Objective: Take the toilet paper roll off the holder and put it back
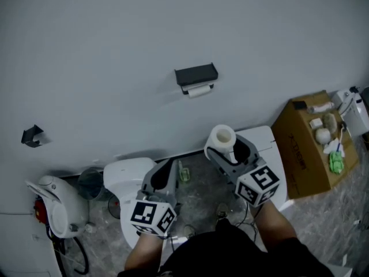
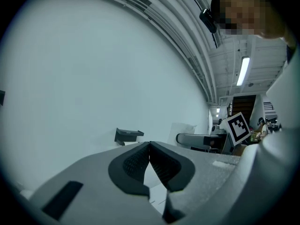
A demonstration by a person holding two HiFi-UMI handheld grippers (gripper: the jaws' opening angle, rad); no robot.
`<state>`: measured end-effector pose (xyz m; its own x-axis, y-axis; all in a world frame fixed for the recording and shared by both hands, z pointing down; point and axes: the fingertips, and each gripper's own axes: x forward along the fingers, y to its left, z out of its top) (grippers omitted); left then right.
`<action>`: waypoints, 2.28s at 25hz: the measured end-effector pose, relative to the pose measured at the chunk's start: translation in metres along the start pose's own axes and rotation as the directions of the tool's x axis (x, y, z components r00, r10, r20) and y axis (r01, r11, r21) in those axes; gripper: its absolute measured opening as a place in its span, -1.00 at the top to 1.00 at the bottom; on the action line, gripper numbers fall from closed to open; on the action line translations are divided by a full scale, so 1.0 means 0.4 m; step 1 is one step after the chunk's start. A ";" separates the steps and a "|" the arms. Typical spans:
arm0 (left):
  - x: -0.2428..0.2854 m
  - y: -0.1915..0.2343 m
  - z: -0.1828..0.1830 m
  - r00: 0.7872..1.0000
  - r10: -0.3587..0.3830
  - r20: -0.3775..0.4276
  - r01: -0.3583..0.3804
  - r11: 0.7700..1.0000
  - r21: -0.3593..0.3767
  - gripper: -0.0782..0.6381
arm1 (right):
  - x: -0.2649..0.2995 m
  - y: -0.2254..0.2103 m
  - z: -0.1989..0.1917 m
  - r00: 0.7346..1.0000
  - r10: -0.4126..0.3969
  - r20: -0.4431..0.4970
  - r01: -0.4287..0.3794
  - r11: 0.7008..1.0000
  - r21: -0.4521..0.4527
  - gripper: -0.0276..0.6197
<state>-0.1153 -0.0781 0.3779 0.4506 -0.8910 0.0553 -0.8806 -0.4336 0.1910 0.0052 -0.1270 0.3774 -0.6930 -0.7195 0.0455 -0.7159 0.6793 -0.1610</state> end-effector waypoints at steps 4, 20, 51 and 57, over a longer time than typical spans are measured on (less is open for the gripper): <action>0.113 -0.037 -0.007 1.000 0.027 -0.006 -0.027 1.000 0.004 0.77 | 0.012 -0.116 0.000 1.000 0.028 -0.013 -0.028 1.000 0.013 0.01; 0.319 -0.137 -0.006 0.989 0.149 -0.021 -0.149 0.988 0.031 0.77 | 0.024 -0.356 0.011 0.990 0.140 -0.014 -0.139 0.988 0.068 0.01; 0.402 0.250 0.068 0.999 -0.043 0.024 0.044 0.998 -0.036 0.77 | 0.361 -0.310 0.071 0.999 -0.051 -0.008 0.051 0.999 -0.004 0.01; 0.400 0.376 0.073 0.996 -0.088 0.029 0.090 0.995 -0.044 0.77 | 0.476 -0.256 0.080 0.997 -0.081 0.000 0.081 0.996 -0.032 0.01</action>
<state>-0.1798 -0.2898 0.3869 0.5223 -0.8527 0.0093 -0.8294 -0.5054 0.2382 -0.0507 -0.3382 0.3712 -0.6324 -0.7724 0.0585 -0.7723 0.6228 -0.1254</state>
